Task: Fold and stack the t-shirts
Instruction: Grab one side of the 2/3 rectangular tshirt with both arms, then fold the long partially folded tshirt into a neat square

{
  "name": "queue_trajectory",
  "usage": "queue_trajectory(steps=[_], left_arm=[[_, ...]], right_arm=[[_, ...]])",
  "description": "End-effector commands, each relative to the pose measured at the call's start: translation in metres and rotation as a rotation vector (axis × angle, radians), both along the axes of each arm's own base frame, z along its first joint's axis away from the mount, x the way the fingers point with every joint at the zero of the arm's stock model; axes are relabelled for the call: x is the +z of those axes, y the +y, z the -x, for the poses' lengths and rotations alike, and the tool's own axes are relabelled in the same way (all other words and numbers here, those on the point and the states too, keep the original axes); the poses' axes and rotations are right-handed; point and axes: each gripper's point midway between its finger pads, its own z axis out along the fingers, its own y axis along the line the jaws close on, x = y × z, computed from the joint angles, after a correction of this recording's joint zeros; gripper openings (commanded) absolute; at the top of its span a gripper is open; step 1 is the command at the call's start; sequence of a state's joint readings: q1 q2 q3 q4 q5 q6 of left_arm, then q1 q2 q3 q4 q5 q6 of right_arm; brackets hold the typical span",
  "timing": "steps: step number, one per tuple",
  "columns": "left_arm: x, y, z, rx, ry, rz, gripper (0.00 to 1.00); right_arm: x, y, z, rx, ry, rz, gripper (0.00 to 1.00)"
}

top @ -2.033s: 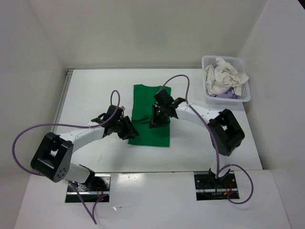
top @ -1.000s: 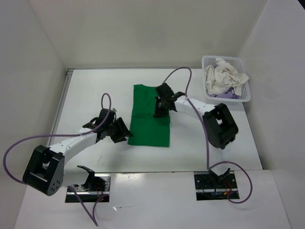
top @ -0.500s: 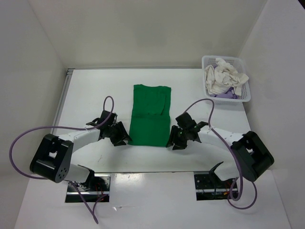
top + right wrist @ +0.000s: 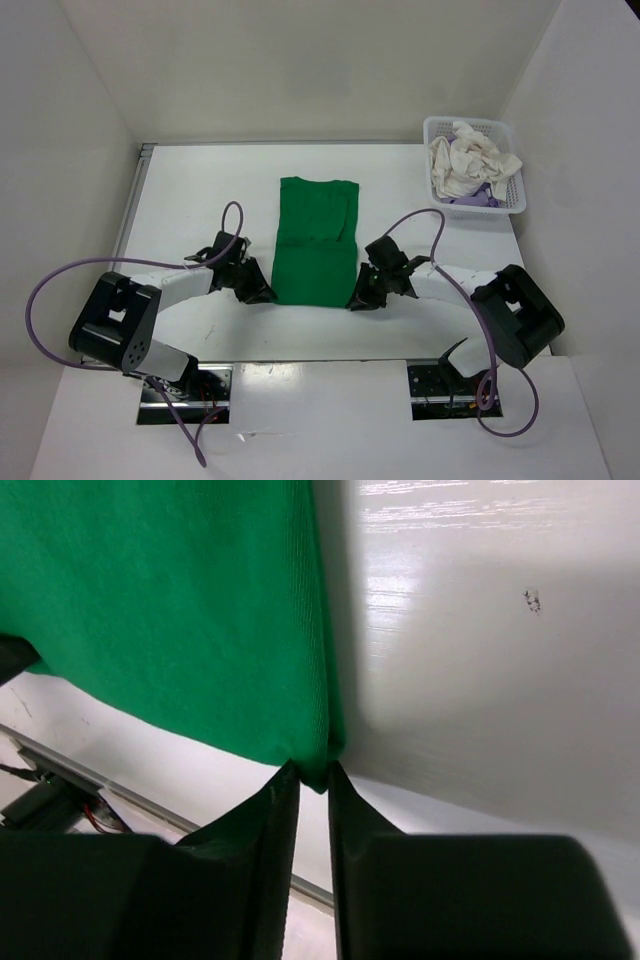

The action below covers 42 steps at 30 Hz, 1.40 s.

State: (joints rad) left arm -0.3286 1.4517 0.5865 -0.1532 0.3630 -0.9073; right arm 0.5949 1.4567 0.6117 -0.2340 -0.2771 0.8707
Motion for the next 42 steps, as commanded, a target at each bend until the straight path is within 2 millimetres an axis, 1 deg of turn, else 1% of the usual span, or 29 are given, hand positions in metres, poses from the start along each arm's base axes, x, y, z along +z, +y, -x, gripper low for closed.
queue_trajectory(steps=[1, 3, 7, 9, 12, 15, 18, 20, 21, 22, 23, 24, 25, 26, 27, 28, 29, 30, 31, 32, 33, 34, 35, 36, 37, 38, 39, 40, 42], left_arm=[[-0.011, 0.010, 0.007, -0.012, 0.010, -0.057, 0.27], [-0.010, 0.010, 0.005, -0.021, 0.005, -0.060, 0.23], [-0.011, 0.013, 0.018, -0.043, 0.047, -0.070, 0.14], [0.005, 0.009, 0.032, -0.060, 0.040, -0.042, 0.11], [0.016, 0.011, 0.057, -0.071, 0.070, -0.027, 0.08], [0.035, 0.004, 0.076, -0.081, 0.090, 0.039, 0.05], [0.063, 0.012, 0.091, -0.070, 0.069, 0.042, 0.04], [0.087, 0.011, 0.078, -0.064, 0.014, 0.054, 0.04], [0.093, 0.012, 0.072, -0.070, 0.006, 0.047, 0.02], [0.101, 0.011, 0.062, -0.069, -0.013, 0.049, 0.02], [0.125, 0.007, 0.042, -0.067, -0.079, 0.063, 0.02], [0.127, 0.007, 0.025, -0.062, -0.089, 0.045, 0.02], [0.134, 0.009, 0.008, -0.056, -0.128, 0.044, 0.02], [0.140, 0.010, -0.009, -0.045, -0.159, 0.046, 0.02], [0.151, 0.006, -0.041, -0.028, -0.207, 0.056, 0.02], [0.156, 0.006, -0.058, -0.026, -0.234, 0.056, 0.01], [0.162, 0.006, -0.079, -0.010, -0.279, 0.057, 0.01], [0.153, 0.002, -0.096, -0.010, -0.259, 0.052, 0.01], [0.154, 0.006, -0.113, 0.003, -0.281, 0.033, 0.01], [0.155, 0.007, -0.142, 0.025, -0.304, 0.022, 0.01], [0.153, 0.008, -0.154, 0.034, -0.299, 0.019, 0.01], [0.153, 0.007, -0.167, 0.033, -0.317, 0.011, 0.01], [0.148, 0.012, -0.190, 0.058, -0.317, -0.011, 0.01], [0.143, 0.019, -0.203, 0.084, -0.318, -0.038, 0.01], [0.128, 0.017, -0.213, 0.083, -0.296, -0.043, 0.01], [0.123, 0.025, -0.223, 0.106, -0.293, -0.059, 0.02], [0.129, 0.028, -0.238, 0.120, -0.322, -0.055, 0.04], [0.113, 0.027, -0.245, 0.128, -0.293, -0.055, 0.06], [0.109, 0.030, -0.259, 0.139, -0.299, -0.055, 0.09]], right_arm=[[0.007, 0.006, -0.018, -0.020, -0.061, -0.024, 0.21], [0.006, 0.005, -0.020, -0.016, -0.066, -0.008, 0.11], [0.014, 0.005, -0.013, -0.004, -0.041, -0.014, 0.03], [0.015, -0.001, 0.014, -0.007, 0.022, -0.009, 0.03], [0.020, -0.007, 0.049, 0.016, 0.081, 0.003, 0.02], [0.039, -0.013, 0.076, 0.023, 0.123, -0.047, 0.02], [0.074, -0.014, 0.074, 0.005, 0.085, -0.093, 0.02], [0.099, -0.011, 0.059, 0.031, 0.027, -0.127, 0.02], [0.103, -0.020, 0.042, -0.004, 0.008, -0.116, 0.00], [0.115, -0.018, 0.025, -0.001, -0.017, -0.118, 0.00], [0.119, -0.022, 0.012, 0.031, -0.065, -0.103, 0.00], [0.123, -0.025, -0.003, 0.032, -0.092, -0.094, 0.00], [0.133, -0.030, -0.035, 0.002, -0.123, -0.083, 0.00], [0.134, -0.036, -0.051, 0.023, -0.162, -0.055, 0.00], [0.137, -0.039, -0.068, 0.012, -0.191, -0.043, 0.00], [0.139, -0.043, -0.096, -0.011, -0.206, -0.036, 0.00], [0.140, -0.043, -0.111, -0.008, -0.222, -0.032, 0.00], [0.156, -0.038, -0.131, 0.019, -0.282, -0.033, 0.00], [0.155, -0.041, -0.147, 0.010, -0.300, -0.012, 0.00], [0.137, -0.039, -0.161, 0.016, -0.262, 0.013, 0.00], [0.151, -0.035, -0.181, 0.028, -0.315, 0.017, 0.00], [0.148, -0.040, -0.194, 0.009, -0.315, 0.030, 0.00], [0.128, -0.042, -0.208, 0.005, -0.282, 0.045, 0.00], [0.135, -0.043, -0.228, -0.003, -0.317, 0.050, 0.00], [0.112, -0.045, -0.239, -0.009, -0.270, 0.064, 0.00], [0.106, -0.046, -0.249, -0.016, -0.268, 0.057, 0.00], [0.112, -0.042, -0.264, -0.017, -0.293, 0.051, 0.00], [0.105, -0.041, -0.270, -0.009, -0.290, 0.056, 0.00], [0.090, -0.039, -0.286, -0.012, -0.274, 0.068, 0.00]])
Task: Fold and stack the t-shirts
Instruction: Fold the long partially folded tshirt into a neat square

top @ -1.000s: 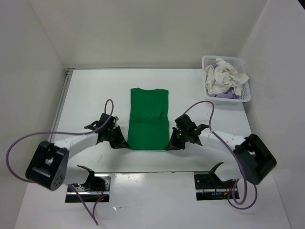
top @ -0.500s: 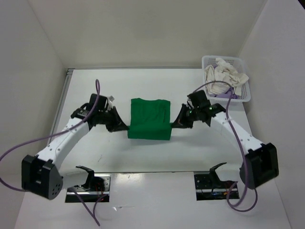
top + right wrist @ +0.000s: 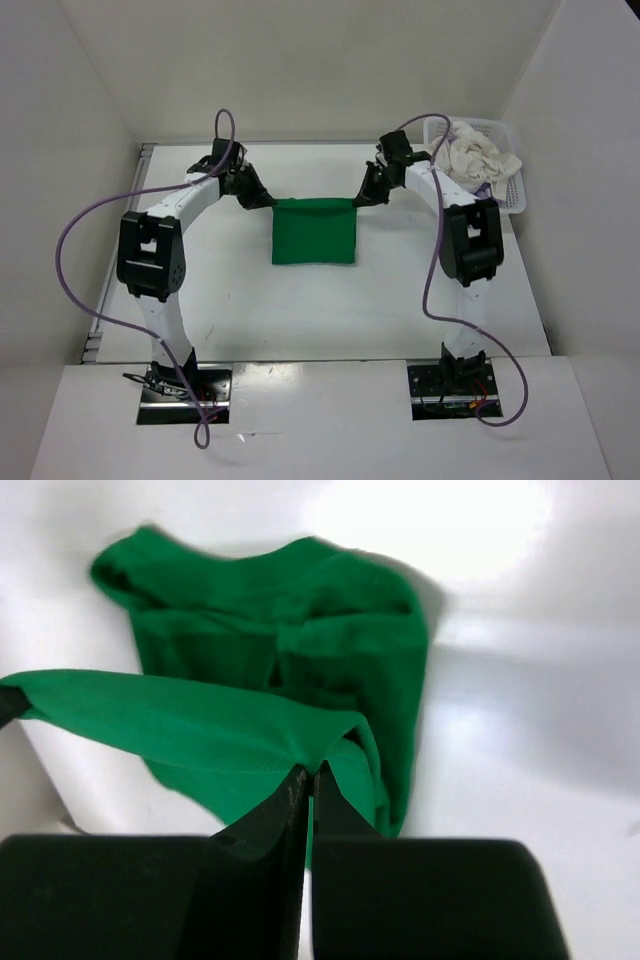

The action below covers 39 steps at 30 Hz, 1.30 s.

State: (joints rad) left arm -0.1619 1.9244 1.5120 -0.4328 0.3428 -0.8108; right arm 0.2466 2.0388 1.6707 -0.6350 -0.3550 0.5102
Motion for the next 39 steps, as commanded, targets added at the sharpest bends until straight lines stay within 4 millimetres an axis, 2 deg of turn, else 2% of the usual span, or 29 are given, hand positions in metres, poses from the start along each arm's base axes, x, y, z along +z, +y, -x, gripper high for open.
queue_trajectory(steps=[1, 4, 5, 7, 9, 10, 12, 13, 15, 16, 17, 18, 19, 20, 21, 24, 25, 27, 28, 29, 33, 34, 35, 37, 39], left_arm=[[0.000, 0.016, -0.041, 0.041, -0.075, -0.042, 0.13], [-0.011, 0.014, -0.054, 0.055, -0.063, -0.033, 0.26], [-0.008, 0.013, -0.056, 0.055, -0.072, -0.031, 0.32], [-0.003, 0.011, -0.066, 0.078, -0.096, -0.007, 0.40], [0.011, 0.010, -0.073, 0.090, -0.133, 0.009, 0.49], [0.028, 0.009, -0.074, 0.096, -0.169, 0.022, 0.49], [0.044, 0.007, -0.074, 0.085, -0.204, 0.039, 0.49], [0.050, 0.006, -0.069, 0.078, -0.218, 0.050, 0.49], [0.043, -0.007, -0.055, 0.020, -0.200, 0.057, 0.48], [0.039, -0.020, -0.044, -0.020, -0.184, 0.056, 0.48], [0.019, -0.024, -0.027, -0.039, -0.133, 0.059, 0.48], [0.021, -0.031, -0.021, -0.060, -0.159, 0.074, 0.47], [0.008, -0.040, -0.011, -0.078, -0.129, 0.083, 0.47], [0.003, -0.039, -0.005, -0.078, -0.120, 0.081, 0.47], [-0.012, -0.043, 0.007, -0.090, -0.082, 0.075, 0.47], [-0.028, -0.046, 0.006, -0.104, -0.063, 0.088, 0.47], [-0.021, -0.048, -0.002, -0.105, -0.084, 0.092, 0.47], [-0.020, -0.051, -0.015, -0.113, -0.110, 0.090, 0.47], [-0.018, -0.054, -0.020, -0.122, -0.117, 0.102, 0.47], [-0.006, -0.057, -0.032, -0.124, -0.153, 0.108, 0.47], [-0.023, -0.057, -0.051, -0.102, -0.136, 0.116, 0.47], [-0.025, -0.051, -0.056, -0.080, -0.127, 0.121, 0.47], [-0.037, -0.046, -0.060, -0.070, -0.114, 0.118, 0.47], [-0.042, -0.039, -0.072, -0.049, -0.125, 0.111, 0.47], [-0.066, -0.027, -0.077, -0.035, -0.084, 0.080, 0.47]], right_arm=[[-0.002, -0.009, -0.034, -0.005, -0.060, 0.047, 0.00], [-0.009, -0.006, -0.051, -0.018, -0.063, 0.049, 0.03], [0.001, -0.004, -0.059, -0.026, -0.079, 0.040, 0.04], [0.001, -0.006, -0.066, -0.046, -0.081, 0.054, 0.07], [0.019, -0.004, -0.072, -0.055, -0.113, 0.040, 0.20], [0.022, -0.004, -0.073, -0.055, -0.122, 0.038, 0.25], [0.037, -0.008, -0.073, -0.071, -0.149, 0.052, 0.34], [0.053, -0.011, -0.071, -0.080, -0.179, 0.054, 0.37], [0.049, -0.016, -0.056, -0.092, -0.162, 0.091, 0.44], [0.074, -0.018, -0.053, -0.102, -0.229, 0.079, 0.46], [0.055, -0.022, -0.038, -0.099, -0.189, 0.090, 0.46], [0.055, -0.018, -0.028, -0.077, -0.186, 0.060, 0.36], [0.065, -0.010, -0.019, -0.052, -0.207, 0.031, 0.30], [0.042, -0.008, 0.001, -0.030, -0.142, 0.035, 0.24], [0.036, -0.001, 0.011, -0.003, -0.123, 0.017, 0.14], [0.008, 0.017, 0.043, 0.064, -0.070, 0.035, 0.04], [-0.006, 0.018, 0.055, 0.076, -0.034, 0.046, 0.04], [-0.012, 0.024, 0.059, 0.085, -0.032, 0.032, 0.03], [-0.024, 0.022, 0.064, 0.085, -0.008, 0.040, 0.01], [-0.033, 0.022, 0.064, 0.086, -0.001, 0.042, 0.01], [-0.063, 0.016, 0.072, 0.077, 0.053, 0.076, 0.00], [-0.071, 0.013, 0.078, 0.074, 0.072, 0.090, 0.00], [-0.074, 0.012, 0.080, 0.074, 0.073, 0.091, 0.00], [-0.082, 0.009, 0.086, 0.061, 0.094, 0.101, 0.00], [-0.087, 0.005, 0.089, 0.055, 0.102, 0.115, 0.00]])
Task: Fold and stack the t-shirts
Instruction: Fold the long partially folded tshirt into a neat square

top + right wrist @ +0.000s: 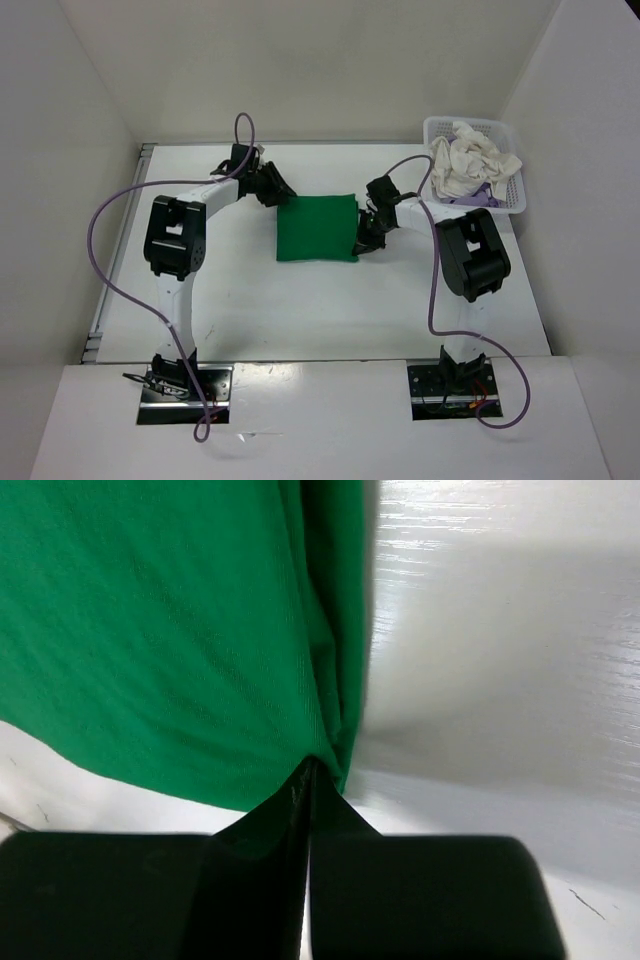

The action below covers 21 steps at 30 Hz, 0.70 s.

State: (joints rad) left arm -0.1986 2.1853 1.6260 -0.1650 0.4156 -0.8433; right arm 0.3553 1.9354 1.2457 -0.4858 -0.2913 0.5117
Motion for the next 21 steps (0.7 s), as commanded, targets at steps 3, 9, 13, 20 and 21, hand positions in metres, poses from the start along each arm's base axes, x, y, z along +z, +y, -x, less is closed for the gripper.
queue_trajectory(steps=[3, 9, 13, 20, 21], left_arm=[[-0.032, 0.020, -0.021, 0.034, 0.028, -0.008, 0.47], [0.017, 0.032, -0.025, 0.037, -0.091, 0.029, 0.64], [0.067, 0.049, -0.006, 0.070, -0.216, -0.044, 0.78], [0.024, 0.063, 0.052, 0.059, -0.119, -0.120, 0.82], [0.005, 0.063, 0.066, 0.049, -0.076, -0.119, 0.82]], right_arm=[[0.002, -0.007, -0.008, -0.025, -0.053, 0.021, 0.00], [0.020, -0.008, -0.006, -0.025, -0.069, 0.015, 0.02], [0.056, -0.005, -0.008, -0.030, -0.141, -0.025, 0.16], [0.085, -0.004, 0.013, -0.037, -0.170, -0.094, 0.40], [0.086, -0.005, 0.016, -0.037, -0.173, -0.095, 0.41]])
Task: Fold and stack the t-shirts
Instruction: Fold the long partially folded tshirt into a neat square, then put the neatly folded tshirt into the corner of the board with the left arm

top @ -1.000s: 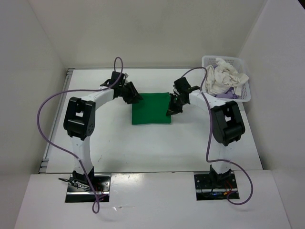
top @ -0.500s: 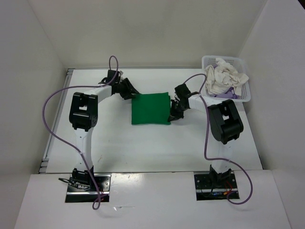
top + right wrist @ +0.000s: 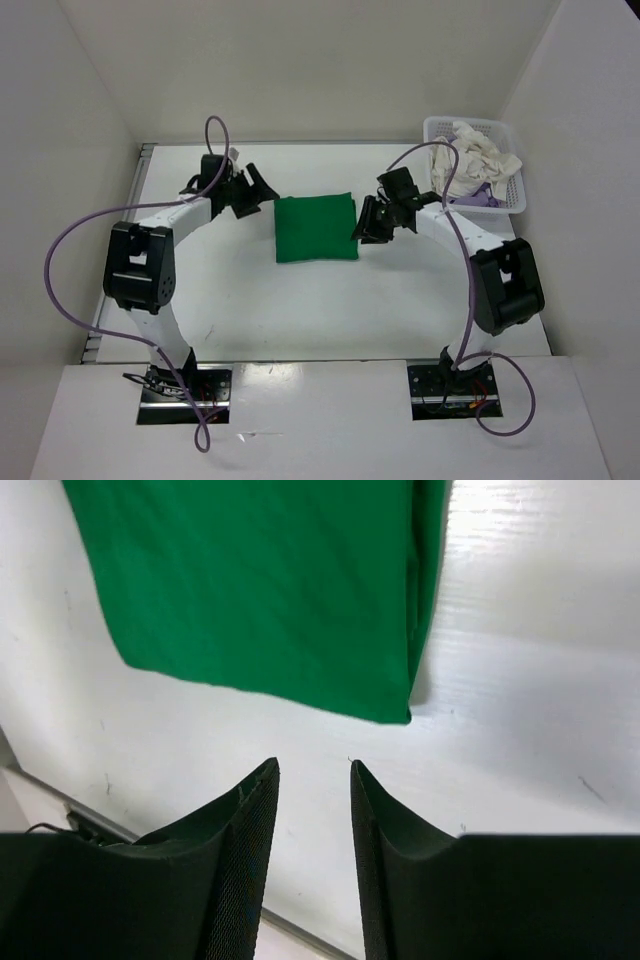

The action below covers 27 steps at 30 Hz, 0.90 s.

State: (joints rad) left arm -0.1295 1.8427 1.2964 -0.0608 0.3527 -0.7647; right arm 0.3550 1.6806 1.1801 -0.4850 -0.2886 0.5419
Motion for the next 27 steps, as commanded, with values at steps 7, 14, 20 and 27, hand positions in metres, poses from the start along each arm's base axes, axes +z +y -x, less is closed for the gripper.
queue_trajectory(steps=[7, 14, 20, 27], left_arm=[[-0.085, -0.012, 0.057, -0.109, 0.188, -0.058, 0.80], [-0.125, -0.046, 0.064, -0.213, 0.256, -0.021, 0.68], [-0.108, -0.074, 0.036, -0.218, 0.190, -0.004, 0.16], [-0.030, -0.029, -0.049, -0.096, 0.034, 0.018, 0.05]], right_arm=[[0.025, -0.002, 0.021, 0.002, -0.027, -0.060, 0.41], [0.027, -0.001, 0.040, -0.006, -0.018, -0.116, 0.41], [0.030, -0.005, 0.043, -0.015, -0.030, -0.120, 0.42], [0.040, -0.010, 0.046, -0.023, -0.054, -0.128, 0.42]])
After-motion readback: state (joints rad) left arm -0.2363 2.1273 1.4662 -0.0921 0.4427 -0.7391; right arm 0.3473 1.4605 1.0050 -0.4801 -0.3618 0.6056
